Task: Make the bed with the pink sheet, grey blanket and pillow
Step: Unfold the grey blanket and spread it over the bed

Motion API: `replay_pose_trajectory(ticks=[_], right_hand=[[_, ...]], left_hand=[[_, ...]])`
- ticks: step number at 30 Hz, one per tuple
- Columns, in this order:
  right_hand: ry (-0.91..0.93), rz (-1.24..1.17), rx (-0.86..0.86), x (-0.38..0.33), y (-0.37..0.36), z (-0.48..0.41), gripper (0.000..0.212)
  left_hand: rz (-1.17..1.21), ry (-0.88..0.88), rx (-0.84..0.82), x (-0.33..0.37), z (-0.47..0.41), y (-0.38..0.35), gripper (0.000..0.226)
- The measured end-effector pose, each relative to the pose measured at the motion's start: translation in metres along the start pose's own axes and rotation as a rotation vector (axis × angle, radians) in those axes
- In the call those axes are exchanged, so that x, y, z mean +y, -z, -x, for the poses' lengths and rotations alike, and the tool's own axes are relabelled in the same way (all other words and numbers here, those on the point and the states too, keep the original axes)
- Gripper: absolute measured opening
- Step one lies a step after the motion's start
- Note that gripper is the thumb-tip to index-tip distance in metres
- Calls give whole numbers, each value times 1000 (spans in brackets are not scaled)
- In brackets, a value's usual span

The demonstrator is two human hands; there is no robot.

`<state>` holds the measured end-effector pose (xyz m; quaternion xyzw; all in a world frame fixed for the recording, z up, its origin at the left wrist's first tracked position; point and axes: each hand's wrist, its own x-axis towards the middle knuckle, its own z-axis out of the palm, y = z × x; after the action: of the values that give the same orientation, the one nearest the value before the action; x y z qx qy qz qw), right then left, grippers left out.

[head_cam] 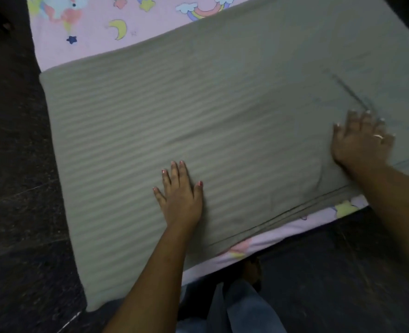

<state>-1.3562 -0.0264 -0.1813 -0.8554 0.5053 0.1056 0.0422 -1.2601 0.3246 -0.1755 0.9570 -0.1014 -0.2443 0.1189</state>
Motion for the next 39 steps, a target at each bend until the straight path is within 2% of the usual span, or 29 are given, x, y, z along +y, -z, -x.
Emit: replay_pose_trajectory(ticks=[1,3,6,8,11,13,18,20,21,23,27,28,30,32,36,38,39], right_hand=[[-5,-6,19,-3,2,0,61],[121,-83,111,-37,3,18,61],[516,-184,192,-110,-18,89,52],[716,-178,88,-137,-32,144,49],[809,-147,-53,-107,-40,139,50],[748,-74,10,-58,-39,101,51],[162,63,71,76,-3,-2,59],[-36,27,30,92,8,-15,58],[-75,0,55,85,11,-13,58],[42,-44,144,46,10,6,59],[640,-66,88,-50,-21,89,54],[712,-62,29,-57,-25,105,52],[731,-53,-51,-41,-24,98,51],[621,13,-45,1,-21,64,53],[75,102,-5,110,7,-9,59],[-177,60,-24,129,24,-21,59],[-215,38,1,122,26,-21,59]], left_hand=[[-2,-6,-13,14,0,-5,63],[-16,-48,-32,37,0,-13,61],[-27,-121,-62,60,-1,-22,58],[-73,-152,-46,59,2,-28,59],[-81,-155,31,59,17,-38,62],[-78,-172,52,65,29,-44,69],[-109,-243,21,88,36,-55,70],[-115,-299,2,98,37,-58,69],[-112,-326,-3,104,36,-59,68],[-119,-361,-18,112,34,-60,68],[-107,-431,-123,116,24,-58,77],[-112,-450,-141,113,22,-56,79],[-101,-486,-149,109,19,-51,77],[-90,-513,-156,106,17,-47,75],[-119,-534,-220,113,12,-38,78],[-140,-546,-243,121,6,-35,74],[-144,-553,-252,126,2,-35,69]])
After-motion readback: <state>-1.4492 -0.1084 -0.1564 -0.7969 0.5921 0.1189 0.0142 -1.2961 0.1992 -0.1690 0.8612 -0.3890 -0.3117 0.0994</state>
